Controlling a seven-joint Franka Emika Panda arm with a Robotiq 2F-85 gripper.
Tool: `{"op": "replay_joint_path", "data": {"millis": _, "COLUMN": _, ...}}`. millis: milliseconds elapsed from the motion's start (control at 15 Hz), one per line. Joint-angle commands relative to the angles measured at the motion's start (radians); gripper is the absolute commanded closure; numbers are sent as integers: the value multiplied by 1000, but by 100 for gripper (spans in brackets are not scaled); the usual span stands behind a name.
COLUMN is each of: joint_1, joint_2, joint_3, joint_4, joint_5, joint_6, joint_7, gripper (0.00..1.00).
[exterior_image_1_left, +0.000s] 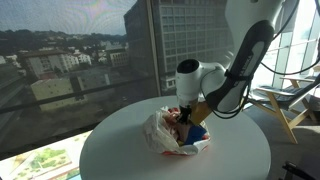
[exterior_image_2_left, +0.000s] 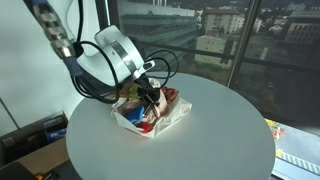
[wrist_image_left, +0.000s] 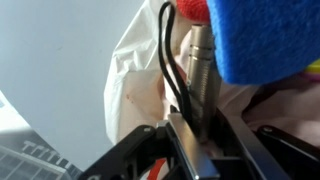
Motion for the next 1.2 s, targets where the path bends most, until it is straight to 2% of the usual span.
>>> {"op": "replay_joint_path", "data": {"millis": 0, "joint_1": 25, "joint_2": -146, "joint_3": 0, "joint_4": -30, "joint_5": 39, "joint_6": -127, "joint_7": 12, "gripper": 86}}
{"op": "replay_joint_path", "data": {"millis": 267, "joint_1": 45, "joint_2": -251, "joint_3": 3, "joint_4": -8, "joint_5": 57, "joint_6": -268, "joint_7": 31, "gripper": 86}}
{"op": "replay_joint_path", "data": {"millis": 333, "joint_1": -87, "joint_2": -293, "joint_3": 145, "joint_4": -1, "joint_5": 46, "joint_6": -329, "joint_7": 34, "gripper": 86}}
{"op": "replay_joint_path", "data": {"millis": 600, "joint_1": -195, "joint_2": -415, "joint_3": 298, "joint_4": -1, "joint_5": 134, "joint_6": -482, "joint_7": -11, "gripper": 86}}
{"op": "replay_joint_path", "data": {"millis": 867, "joint_1": -277, "joint_2": -525, "joint_3": 395, "joint_4": 30, "joint_5": 155, "joint_6": -648, "joint_7": 2, "gripper": 85}}
{"op": "replay_joint_path", "data": {"millis": 1133, "joint_1": -353, "joint_2": -606, "joint_3": 447, "joint_4": 97, "joint_5": 134, "joint_6": -831, "joint_7": 34, "gripper": 85}}
